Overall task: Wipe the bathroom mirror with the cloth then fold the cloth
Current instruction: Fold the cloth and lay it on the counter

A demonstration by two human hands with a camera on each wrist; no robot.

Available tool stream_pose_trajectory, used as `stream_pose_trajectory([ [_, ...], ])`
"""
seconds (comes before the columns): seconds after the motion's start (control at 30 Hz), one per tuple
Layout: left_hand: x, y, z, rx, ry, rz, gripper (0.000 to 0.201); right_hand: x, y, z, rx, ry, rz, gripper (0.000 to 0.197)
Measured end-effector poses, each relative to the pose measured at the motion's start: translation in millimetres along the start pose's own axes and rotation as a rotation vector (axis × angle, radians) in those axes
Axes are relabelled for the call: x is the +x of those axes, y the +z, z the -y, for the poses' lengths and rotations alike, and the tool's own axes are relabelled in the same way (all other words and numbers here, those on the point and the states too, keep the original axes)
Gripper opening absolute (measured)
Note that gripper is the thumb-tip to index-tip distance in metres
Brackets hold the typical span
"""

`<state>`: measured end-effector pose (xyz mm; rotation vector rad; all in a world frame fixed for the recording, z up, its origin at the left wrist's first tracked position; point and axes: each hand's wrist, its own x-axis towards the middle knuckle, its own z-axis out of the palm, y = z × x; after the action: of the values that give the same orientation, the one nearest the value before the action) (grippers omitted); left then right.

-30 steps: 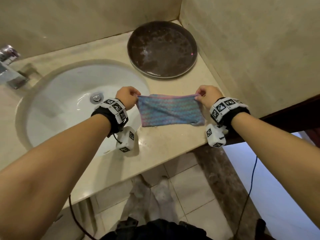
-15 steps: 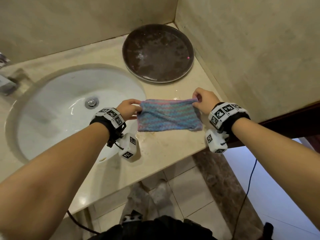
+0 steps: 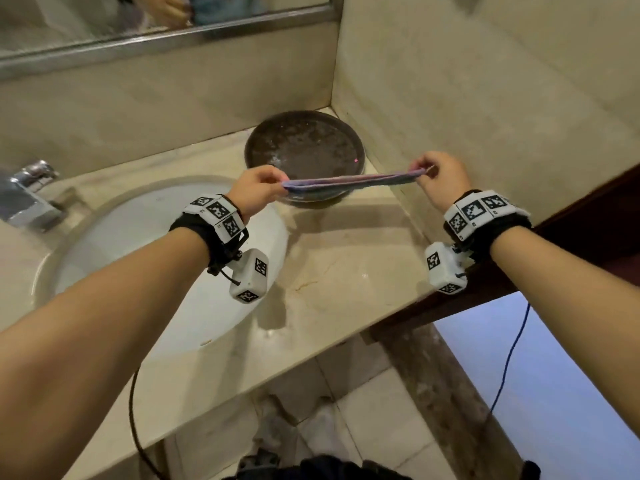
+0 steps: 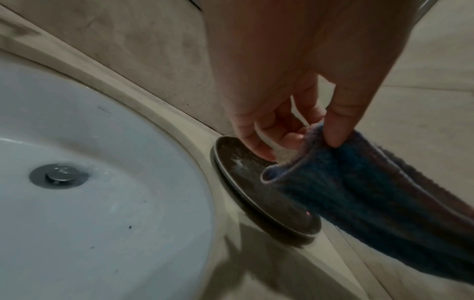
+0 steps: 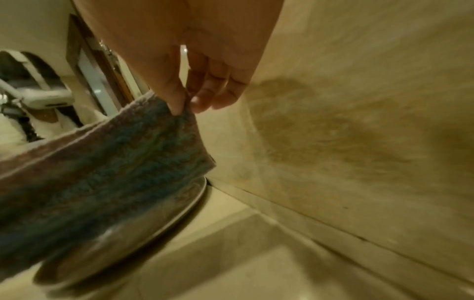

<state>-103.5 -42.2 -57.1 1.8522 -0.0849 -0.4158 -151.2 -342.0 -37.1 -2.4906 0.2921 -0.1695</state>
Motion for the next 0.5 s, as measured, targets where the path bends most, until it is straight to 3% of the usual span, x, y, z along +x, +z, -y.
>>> stream_pose_trajectory([
  [0.07, -5, 6, 4, 0.093, -0.011, 0.074, 0.027, -11, 6, -17, -0.083, 0.020, 0.051, 0.016],
  [0.1, -7, 10, 12, 0.191, -0.023, 0.143, 0.026, -17, 12, -29, -0.131, 0.041, 0.149, 0.016],
  [0.2, -17, 20, 40, 0.517, -0.105, 0.427, 0.014, -42, 34, -54, -0.333, 0.140, 0.607, 0.023],
  [0.27, -18, 26, 53, 0.554, -0.132, 0.467, 0.011, -49, 41, -60, -0.361, 0.206, 0.577, 0.023],
  [0.4, -4, 39, 51, 0.455, -0.014, 0.247, 0.008, -43, 42, -57, -0.225, 0.324, 0.404, 0.006],
  [0.5, 8, 61, 40, 0.461, 0.048, 0.204, 0.010, -40, 42, -53, -0.246, 0.360, 0.384, 0.014],
])
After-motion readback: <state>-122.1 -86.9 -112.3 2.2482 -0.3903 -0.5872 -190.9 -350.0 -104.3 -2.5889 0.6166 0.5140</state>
